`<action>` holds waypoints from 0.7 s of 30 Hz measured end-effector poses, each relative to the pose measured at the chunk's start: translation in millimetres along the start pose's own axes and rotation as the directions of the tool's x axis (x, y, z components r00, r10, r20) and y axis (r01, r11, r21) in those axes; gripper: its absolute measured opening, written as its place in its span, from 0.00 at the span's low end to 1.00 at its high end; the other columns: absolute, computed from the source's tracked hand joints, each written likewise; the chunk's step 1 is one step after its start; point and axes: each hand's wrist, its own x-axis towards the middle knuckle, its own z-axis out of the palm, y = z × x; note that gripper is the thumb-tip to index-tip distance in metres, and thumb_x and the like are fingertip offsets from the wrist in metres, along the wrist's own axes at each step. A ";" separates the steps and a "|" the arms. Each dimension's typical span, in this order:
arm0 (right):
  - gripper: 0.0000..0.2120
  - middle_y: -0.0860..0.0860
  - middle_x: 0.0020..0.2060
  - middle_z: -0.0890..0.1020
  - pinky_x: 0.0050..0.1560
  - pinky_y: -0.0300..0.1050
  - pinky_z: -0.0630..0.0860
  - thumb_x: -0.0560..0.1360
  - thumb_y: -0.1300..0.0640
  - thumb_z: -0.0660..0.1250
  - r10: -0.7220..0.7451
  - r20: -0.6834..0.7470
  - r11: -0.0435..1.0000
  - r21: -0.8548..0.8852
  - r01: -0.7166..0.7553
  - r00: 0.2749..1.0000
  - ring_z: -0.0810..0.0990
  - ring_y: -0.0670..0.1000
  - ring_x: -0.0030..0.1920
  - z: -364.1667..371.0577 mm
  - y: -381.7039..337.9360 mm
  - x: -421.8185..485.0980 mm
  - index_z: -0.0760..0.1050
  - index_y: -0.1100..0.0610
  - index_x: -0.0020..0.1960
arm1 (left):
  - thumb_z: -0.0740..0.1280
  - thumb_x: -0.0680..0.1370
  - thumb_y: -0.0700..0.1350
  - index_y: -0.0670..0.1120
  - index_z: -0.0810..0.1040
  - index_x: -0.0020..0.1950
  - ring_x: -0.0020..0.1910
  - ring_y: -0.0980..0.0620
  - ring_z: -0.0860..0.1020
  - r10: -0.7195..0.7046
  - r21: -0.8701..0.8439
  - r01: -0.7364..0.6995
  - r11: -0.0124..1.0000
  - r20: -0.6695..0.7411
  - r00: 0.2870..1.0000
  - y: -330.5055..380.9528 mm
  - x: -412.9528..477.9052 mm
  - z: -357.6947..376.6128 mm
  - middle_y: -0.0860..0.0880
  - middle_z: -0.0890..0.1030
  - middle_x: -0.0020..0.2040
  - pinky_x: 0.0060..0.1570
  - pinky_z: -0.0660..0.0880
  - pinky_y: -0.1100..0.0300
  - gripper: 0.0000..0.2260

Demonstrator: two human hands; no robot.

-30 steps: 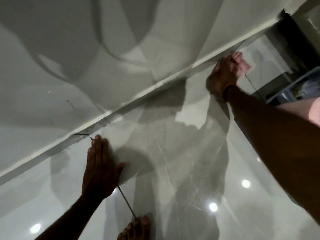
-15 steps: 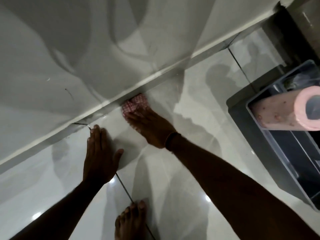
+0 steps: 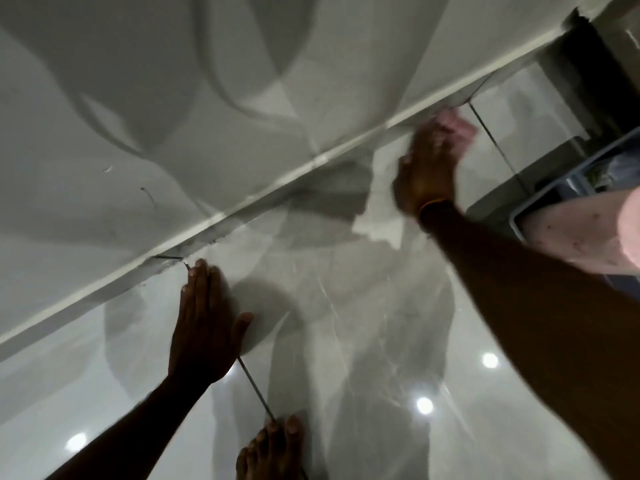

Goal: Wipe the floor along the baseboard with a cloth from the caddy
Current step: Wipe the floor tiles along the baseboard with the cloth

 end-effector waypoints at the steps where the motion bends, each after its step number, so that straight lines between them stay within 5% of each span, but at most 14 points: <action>1: 0.30 0.70 0.83 0.52 0.84 0.69 0.49 0.87 0.51 0.46 -0.039 -0.027 0.999 0.023 0.040 0.999 0.51 0.71 0.84 13.1 -24.1 -24.2 0.49 0.67 0.84 | 0.45 0.80 0.70 0.37 0.47 0.84 0.85 0.38 0.43 0.003 0.001 -0.003 1.000 0.005 1.000 0.1 -0.6 -1.3 0.37 0.43 0.86 0.83 0.51 0.40 0.45; 4: 0.30 0.64 0.85 0.53 0.85 0.67 0.48 0.87 0.49 0.51 -0.113 -0.024 0.982 0.151 0.115 0.993 0.50 0.69 0.85 41.1 -101.3 -90.2 0.51 0.61 0.85 | 0.46 0.81 0.69 0.37 0.47 0.84 0.85 0.37 0.44 0.019 0.024 -0.020 1.000 0.028 0.999 -1.2 -1.9 -7.1 0.37 0.43 0.86 0.83 0.53 0.39 0.44; 7: 0.32 0.62 0.84 0.59 0.84 0.69 0.55 0.85 0.50 0.55 -0.338 0.042 0.928 0.180 0.326 0.940 0.57 0.68 0.84 56.6 -159.2 -146.8 0.54 0.60 0.85 | 0.44 0.80 0.70 0.36 0.49 0.84 0.85 0.36 0.47 0.052 0.046 -0.054 0.997 0.033 0.998 -5.0 -4.4 -12.0 0.35 0.47 0.85 0.82 0.55 0.39 0.45; 10: 0.32 0.55 0.84 0.61 0.85 0.66 0.54 0.84 0.49 0.57 -0.670 0.142 0.742 0.134 0.657 0.729 0.56 0.63 0.85 67.9 -182.4 -180.1 0.54 0.55 0.85 | 0.44 0.79 0.72 0.38 0.47 0.84 0.85 0.39 0.47 0.039 0.012 -0.039 0.999 0.014 0.999 -7.0 -8.2 -11.8 0.38 0.47 0.86 0.83 0.53 0.42 0.47; 12: 0.31 0.51 0.85 0.60 0.86 0.61 0.53 0.85 0.50 0.56 -0.758 0.157 0.651 0.107 0.752 0.633 0.55 0.59 0.86 66.4 -177.6 -173.4 0.53 0.52 0.85 | 0.42 0.78 0.73 0.38 0.46 0.84 0.85 0.41 0.46 0.031 0.010 -0.031 0.999 0.017 0.999 -7.9 -10.6 -11.3 0.39 0.45 0.86 0.83 0.52 0.43 0.47; 14: 0.30 0.50 0.85 0.59 0.86 0.59 0.53 0.85 0.52 0.55 -0.737 0.152 0.675 0.107 0.730 0.659 0.54 0.57 0.86 63.3 -166.9 -160.2 0.53 0.52 0.86 | 0.43 0.79 0.73 0.39 0.46 0.85 0.85 0.41 0.45 0.037 0.006 -0.037 0.999 0.017 0.999 -7.9 -12.9 -11.7 0.40 0.44 0.86 0.83 0.52 0.44 0.47; 17: 0.30 0.51 0.85 0.60 0.86 0.62 0.52 0.84 0.52 0.54 -0.580 0.129 0.814 0.143 0.563 0.805 0.54 0.61 0.86 60.1 -170.4 -165.6 0.52 0.53 0.86 | 0.48 0.79 0.71 0.39 0.44 0.85 0.85 0.42 0.44 0.027 -0.014 -0.026 1.000 0.023 0.999 -7.7 -17.7 -13.2 0.42 0.42 0.85 0.83 0.50 0.45 0.46; 21: 0.32 0.52 0.85 0.61 0.86 0.62 0.52 0.83 0.52 0.58 -0.685 0.156 0.727 0.212 0.653 0.712 0.53 0.60 0.86 70.7 -200.1 -190.2 0.55 0.54 0.85 | 0.43 0.79 0.72 0.39 0.45 0.84 0.85 0.42 0.45 0.043 0.004 -0.043 0.999 0.023 0.999 -9.3 -19.9 -12.8 0.41 0.43 0.85 0.83 0.50 0.46 0.46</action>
